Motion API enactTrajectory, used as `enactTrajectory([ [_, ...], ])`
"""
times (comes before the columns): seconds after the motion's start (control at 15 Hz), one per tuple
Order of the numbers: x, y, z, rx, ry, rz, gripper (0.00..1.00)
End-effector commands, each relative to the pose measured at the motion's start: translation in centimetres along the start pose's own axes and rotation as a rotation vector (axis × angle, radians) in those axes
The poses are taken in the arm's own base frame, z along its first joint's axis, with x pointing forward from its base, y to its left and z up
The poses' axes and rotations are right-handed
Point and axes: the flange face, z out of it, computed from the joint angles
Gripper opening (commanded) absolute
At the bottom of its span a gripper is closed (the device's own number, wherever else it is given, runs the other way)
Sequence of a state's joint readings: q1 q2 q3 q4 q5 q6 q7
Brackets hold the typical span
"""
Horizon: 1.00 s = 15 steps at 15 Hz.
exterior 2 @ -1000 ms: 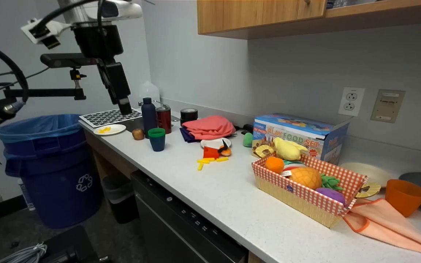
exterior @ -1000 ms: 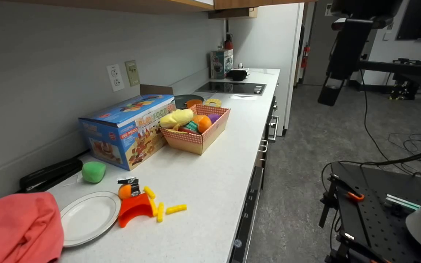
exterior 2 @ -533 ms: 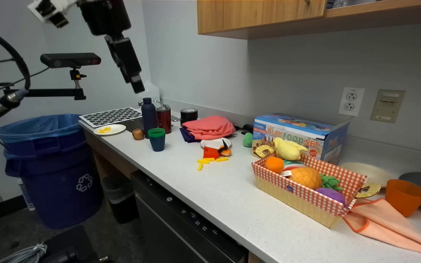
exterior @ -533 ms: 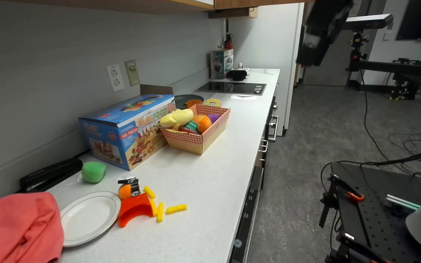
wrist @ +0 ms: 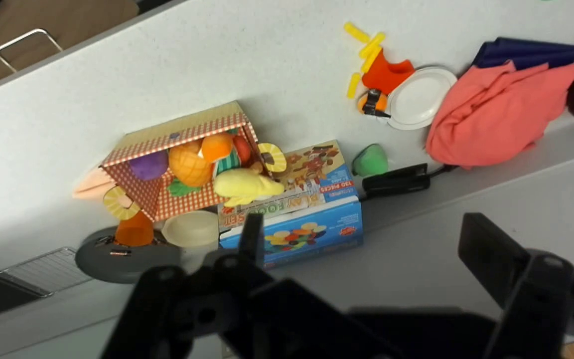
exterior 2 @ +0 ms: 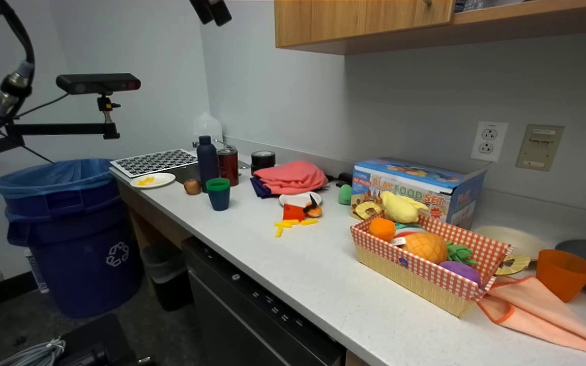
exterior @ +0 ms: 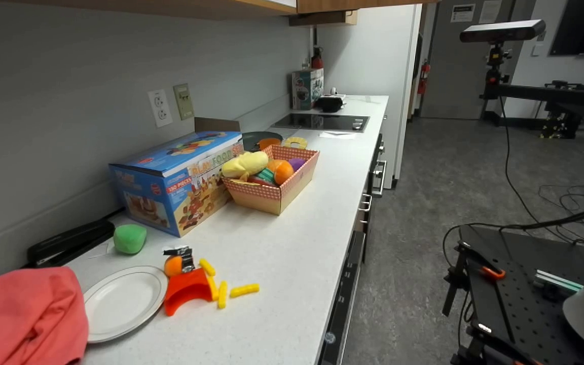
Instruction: Close the cabinet door
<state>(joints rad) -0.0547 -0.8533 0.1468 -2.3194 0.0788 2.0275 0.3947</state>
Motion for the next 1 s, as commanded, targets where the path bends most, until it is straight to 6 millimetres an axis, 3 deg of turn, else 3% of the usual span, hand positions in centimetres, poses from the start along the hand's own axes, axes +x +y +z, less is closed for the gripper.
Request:
enactTrajectory([
  [0.0, 0.3, 0.1, -0.5, -0.003, 0.009, 0.001, 1.0],
  [0.47, 0.4, 0.1, -0.6, -0.005, 0.013, 0.001, 1.0],
  [0.6, 2.4, 0.6, -0.5, -0.001, -0.001, 0.045, 1.0],
  [0.8, 7.1, 4.8, -1.0, -0.028, 0.021, 0.195, 1.0],
  [0.93, 10.1, 8.7, -2.1, -0.05, 0.069, 0.299, 1.0],
])
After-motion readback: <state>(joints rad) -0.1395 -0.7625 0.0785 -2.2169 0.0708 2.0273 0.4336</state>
